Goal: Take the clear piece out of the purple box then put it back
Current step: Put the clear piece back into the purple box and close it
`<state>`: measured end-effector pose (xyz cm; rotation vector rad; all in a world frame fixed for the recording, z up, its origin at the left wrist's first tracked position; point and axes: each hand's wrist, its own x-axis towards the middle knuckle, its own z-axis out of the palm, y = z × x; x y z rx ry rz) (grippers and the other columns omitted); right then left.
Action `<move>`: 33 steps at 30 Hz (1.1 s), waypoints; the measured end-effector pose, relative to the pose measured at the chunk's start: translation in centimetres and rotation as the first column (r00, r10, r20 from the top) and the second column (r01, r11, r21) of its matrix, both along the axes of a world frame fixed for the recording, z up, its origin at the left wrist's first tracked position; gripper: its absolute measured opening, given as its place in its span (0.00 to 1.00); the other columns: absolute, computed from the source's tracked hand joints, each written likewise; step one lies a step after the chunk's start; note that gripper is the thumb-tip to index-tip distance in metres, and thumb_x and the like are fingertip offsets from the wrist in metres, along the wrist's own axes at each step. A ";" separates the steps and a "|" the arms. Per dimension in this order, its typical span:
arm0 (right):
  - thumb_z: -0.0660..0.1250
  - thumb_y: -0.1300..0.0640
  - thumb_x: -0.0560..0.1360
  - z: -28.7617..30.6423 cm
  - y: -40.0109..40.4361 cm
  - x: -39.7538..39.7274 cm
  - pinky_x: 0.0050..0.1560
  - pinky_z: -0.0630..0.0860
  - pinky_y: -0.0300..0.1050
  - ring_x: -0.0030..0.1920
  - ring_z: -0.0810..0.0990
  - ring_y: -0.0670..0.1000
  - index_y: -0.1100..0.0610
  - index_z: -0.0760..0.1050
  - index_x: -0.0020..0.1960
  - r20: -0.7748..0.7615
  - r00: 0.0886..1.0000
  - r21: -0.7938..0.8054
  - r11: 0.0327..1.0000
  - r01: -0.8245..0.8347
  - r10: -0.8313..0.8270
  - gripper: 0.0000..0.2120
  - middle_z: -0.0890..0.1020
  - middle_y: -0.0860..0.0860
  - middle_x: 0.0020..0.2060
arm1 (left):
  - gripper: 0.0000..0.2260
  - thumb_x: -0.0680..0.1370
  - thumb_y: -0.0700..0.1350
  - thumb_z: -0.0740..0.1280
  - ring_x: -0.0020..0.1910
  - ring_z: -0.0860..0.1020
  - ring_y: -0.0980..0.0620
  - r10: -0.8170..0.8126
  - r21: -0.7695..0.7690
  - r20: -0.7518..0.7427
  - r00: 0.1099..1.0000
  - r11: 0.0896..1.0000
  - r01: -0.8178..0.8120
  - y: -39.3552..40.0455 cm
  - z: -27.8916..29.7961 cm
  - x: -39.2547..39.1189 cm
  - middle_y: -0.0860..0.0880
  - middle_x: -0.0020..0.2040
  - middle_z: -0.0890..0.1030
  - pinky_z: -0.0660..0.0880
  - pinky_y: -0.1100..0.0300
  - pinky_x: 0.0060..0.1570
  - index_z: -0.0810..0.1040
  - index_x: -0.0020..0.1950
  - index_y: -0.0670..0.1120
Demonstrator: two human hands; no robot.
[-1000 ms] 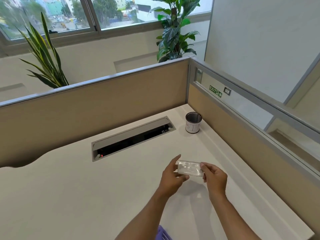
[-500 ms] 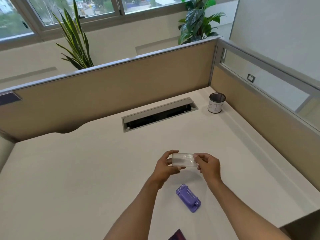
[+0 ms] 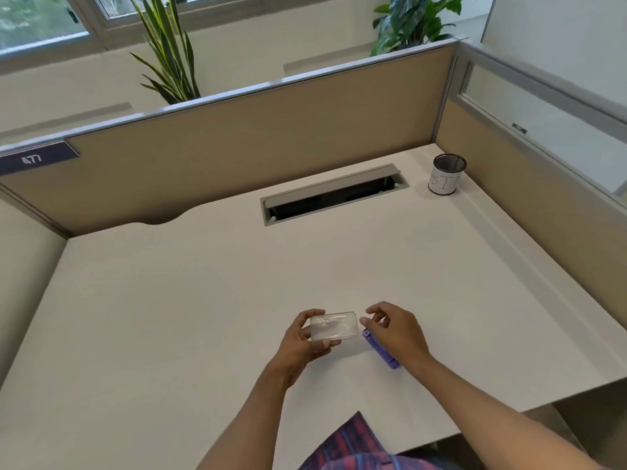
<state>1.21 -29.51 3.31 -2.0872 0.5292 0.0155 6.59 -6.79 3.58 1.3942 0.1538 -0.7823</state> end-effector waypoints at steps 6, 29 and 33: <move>0.73 0.34 0.67 -1.8 0.6 -2.1 0.55 0.74 0.46 0.58 0.76 0.50 0.47 0.72 0.64 -0.184 0.976 -0.483 0.855 -0.191 0.114 0.31 0.78 0.46 0.57 | 0.28 0.73 0.22 0.67 0.54 0.86 0.36 0.065 0.045 0.013 0.998 0.997 -0.065 2.5 -0.2 -1.3 0.37 0.63 0.82 0.83 0.55 0.48 0.75 0.67 0.47; 0.79 0.52 0.67 2.5 5.7 0.7 0.51 0.77 0.43 0.50 0.76 0.47 0.50 0.78 0.62 0.107 0.821 -0.252 0.814 -0.523 0.561 0.25 0.80 0.46 0.51 | 0.30 0.65 0.34 0.73 0.52 0.86 0.43 0.018 0.016 0.031 0.999 1.000 -0.018 3.2 0.4 -3.0 0.44 0.54 0.87 0.81 0.54 0.52 0.76 0.66 0.49; 0.78 0.51 0.68 2.4 6.3 1.1 0.50 0.77 0.43 0.51 0.75 0.47 0.52 0.78 0.63 0.084 0.786 -0.306 0.766 -0.565 0.613 0.25 0.81 0.47 0.51 | 0.29 0.67 0.32 0.72 0.52 0.84 0.46 -0.025 0.003 0.043 0.999 1.000 0.025 3.5 0.6 -2.6 0.43 0.56 0.86 0.81 0.55 0.51 0.77 0.66 0.49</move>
